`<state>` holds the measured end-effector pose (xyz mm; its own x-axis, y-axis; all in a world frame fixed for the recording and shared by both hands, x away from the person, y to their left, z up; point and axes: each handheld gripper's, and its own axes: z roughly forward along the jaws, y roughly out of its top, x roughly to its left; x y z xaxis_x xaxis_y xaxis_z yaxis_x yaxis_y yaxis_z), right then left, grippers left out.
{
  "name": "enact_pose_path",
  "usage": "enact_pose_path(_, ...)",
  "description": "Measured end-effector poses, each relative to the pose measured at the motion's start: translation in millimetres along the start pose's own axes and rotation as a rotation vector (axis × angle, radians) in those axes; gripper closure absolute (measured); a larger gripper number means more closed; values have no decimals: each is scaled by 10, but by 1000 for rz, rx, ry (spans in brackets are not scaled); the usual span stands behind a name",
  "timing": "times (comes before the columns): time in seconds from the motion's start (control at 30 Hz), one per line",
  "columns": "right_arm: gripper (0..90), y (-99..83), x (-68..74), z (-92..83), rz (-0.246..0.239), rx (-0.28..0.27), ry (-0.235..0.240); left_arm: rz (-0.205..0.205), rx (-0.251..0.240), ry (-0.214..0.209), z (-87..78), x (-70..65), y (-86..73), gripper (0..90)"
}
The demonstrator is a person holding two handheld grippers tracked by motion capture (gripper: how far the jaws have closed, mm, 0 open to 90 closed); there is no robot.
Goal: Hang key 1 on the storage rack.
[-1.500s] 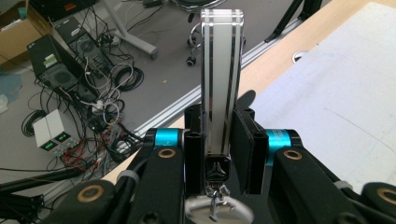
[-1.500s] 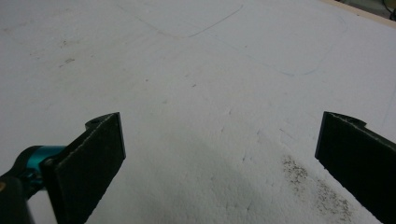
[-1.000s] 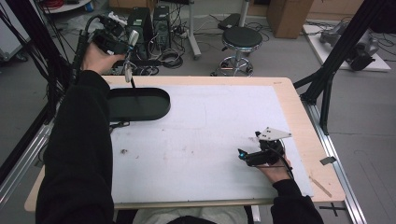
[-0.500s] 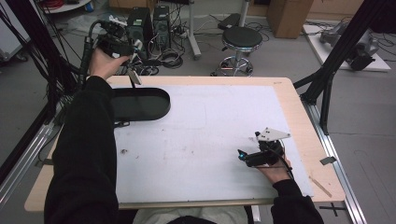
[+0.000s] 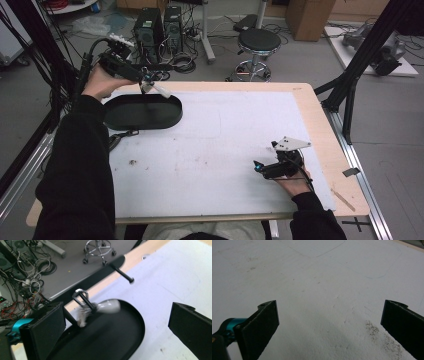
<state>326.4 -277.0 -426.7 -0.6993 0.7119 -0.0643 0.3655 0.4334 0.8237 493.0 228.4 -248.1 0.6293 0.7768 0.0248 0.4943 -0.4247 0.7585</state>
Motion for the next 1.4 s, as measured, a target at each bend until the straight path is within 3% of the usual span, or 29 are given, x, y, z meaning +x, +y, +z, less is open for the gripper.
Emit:
enact_pose_path(0.2,7,-2,3,9,3,8,6,17,-16,-19,-33,-111,-105,17)
enact_pose_path(0.4,7,-4,3,15,0,12,3,51,15,-55,-51,-238,-115,17)
enact_pose_path(0.47,7,-4,1,13,-2,12,0,56,-1,-59,-73,-274,-125,17)
enact_pose_path(1.1,7,-8,-4,23,-5,17,-11,-4,-69,-35,-198,-313,-657,17)
enact_pose_path(1.4,7,-8,-3,21,-1,19,-12,7,-82,-31,-249,-418,-821,17)
